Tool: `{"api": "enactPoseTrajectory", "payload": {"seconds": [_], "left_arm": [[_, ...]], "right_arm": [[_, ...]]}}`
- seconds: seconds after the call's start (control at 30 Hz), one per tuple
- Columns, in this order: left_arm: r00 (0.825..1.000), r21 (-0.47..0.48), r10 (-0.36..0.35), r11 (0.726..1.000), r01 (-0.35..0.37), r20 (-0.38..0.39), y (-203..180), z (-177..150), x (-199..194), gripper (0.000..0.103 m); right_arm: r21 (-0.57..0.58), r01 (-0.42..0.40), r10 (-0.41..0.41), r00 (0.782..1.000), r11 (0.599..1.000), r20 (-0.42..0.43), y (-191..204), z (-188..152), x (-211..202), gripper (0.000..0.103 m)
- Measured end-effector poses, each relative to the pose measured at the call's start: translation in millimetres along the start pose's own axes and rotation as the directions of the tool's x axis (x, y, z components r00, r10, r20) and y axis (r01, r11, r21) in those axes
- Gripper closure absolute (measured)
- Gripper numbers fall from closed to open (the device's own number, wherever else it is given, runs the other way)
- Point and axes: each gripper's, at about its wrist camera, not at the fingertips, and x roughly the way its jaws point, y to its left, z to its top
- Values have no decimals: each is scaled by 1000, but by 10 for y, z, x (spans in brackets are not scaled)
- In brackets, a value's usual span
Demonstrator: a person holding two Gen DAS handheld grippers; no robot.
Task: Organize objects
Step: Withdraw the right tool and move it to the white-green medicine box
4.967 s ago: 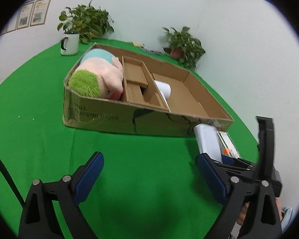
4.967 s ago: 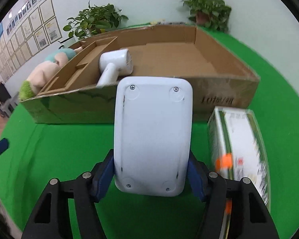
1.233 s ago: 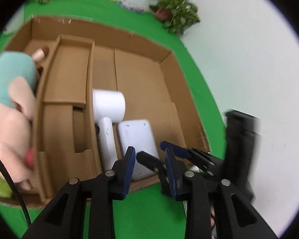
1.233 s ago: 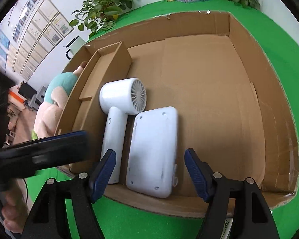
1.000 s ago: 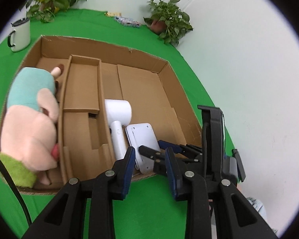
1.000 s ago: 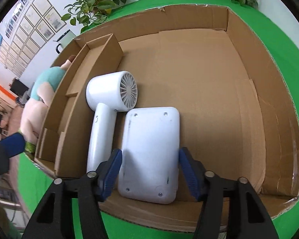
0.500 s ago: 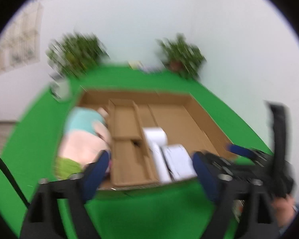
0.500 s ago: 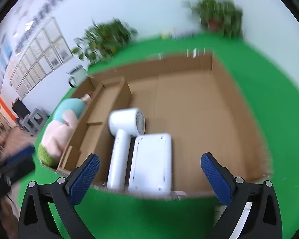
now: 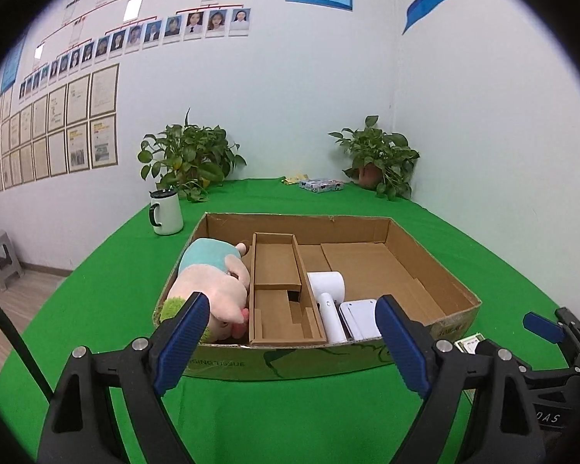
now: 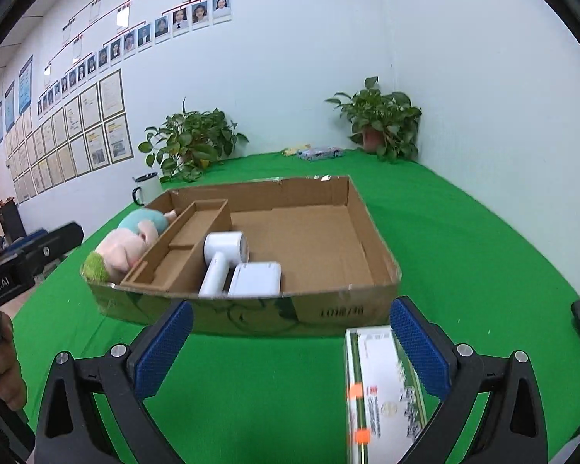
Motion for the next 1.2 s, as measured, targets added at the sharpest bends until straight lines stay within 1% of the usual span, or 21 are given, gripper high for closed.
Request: {"api": "enactPoseTrajectory", "payload": {"seconds": [0.07,0.13,0.23,0.33,0.4,0.5,0.63,0.67,0.7,0.73,0.77,0.8,0.9,0.97,1.0,1.03,1.07,1.1,1.13,1.17,1.2], "left_arm": [[1000,0,-4,1000,4,-10,-18,-19,-5,16],[1000,-24,-20,1000,19,-24,12,-35,4,16],[999,-48,-19,999,17,-34,45,-89,-8,16],[999,-31,-1,1000,0,-33,36,-119,-26,16],[999,-24,-2,1000,1,-33,32,-123,-33,16],[999,-36,-18,999,17,-40,25,-121,-24,16],[996,-31,-63,998,61,-67,-15,-164,2,15],[990,-34,-95,995,92,-100,-18,-202,40,16],[981,-40,-135,991,131,-142,-19,-249,94,16],[964,-55,-185,983,178,-191,-15,-314,159,16],[941,-87,-241,970,226,-237,1,-408,227,16],[928,-108,-264,964,244,-261,13,-478,262,16],[896,-165,-321,945,282,-306,20,-662,326,16],[884,-191,-339,938,290,-321,-3,-736,355,16],[881,-195,-342,937,291,-328,-20,-757,366,16],[878,-196,-345,936,293,-333,-36,-772,377,16],[874,-196,-350,934,298,-338,-52,-771,388,16],[873,-194,-350,934,299,-341,-63,-773,372,16],[872,-189,-348,936,298,-344,-71,-770,365,16],[873,-182,-345,937,298,-346,-71,-775,356,16],[872,-179,-345,937,300,-347,-65,-765,340,16]], "right_arm": [[-13,-10,10,1000,1000,-3,-6,-32,-2,1],[-26,-20,20,1000,999,1,13,-44,-29,1],[-37,-29,29,1000,999,4,35,-42,-52,1],[-43,-33,34,999,999,14,32,-40,-90,1],[-42,-39,40,999,998,11,26,-44,-103,1],[-47,-48,48,999,998,-8,16,-47,-79,1],[-43,-59,57,997,997,-48,-57,-142,-89,1],[-42,-54,52,997,998,-63,-92,-188,-98,1],[-46,-36,33,997,998,-74,-145,-247,-111,1],[-63,3,-8,997,998,-75,-193,-305,-129,1],[-83,46,-52,996,995,-72,-247,-366,-144,1],[-97,74,-82,993,993,-82,-322,-431,-147,1],[-76,69,-80,984,995,-161,-555,-601,-82,1],[-72,80,-93,973,994,-211,-647,-697,5,1],[-58,62,-74,967,996,-245,-682,-751,65,1],[-45,45,-55,963,998,-263,-699,-779,101,1],[-17,10,-15,956,1000,-293,-720,-843,190,8],[-12,2,-6,951,1000,-309,-705,-876,239,14],[-22,11,-17,944,1000,-329,-674,-920,299,31],[-39,15,-27,937,999,-347,-635,-962,348,41],[-42,6,-21,938,999,-347,-597,-981,358,44]]}}
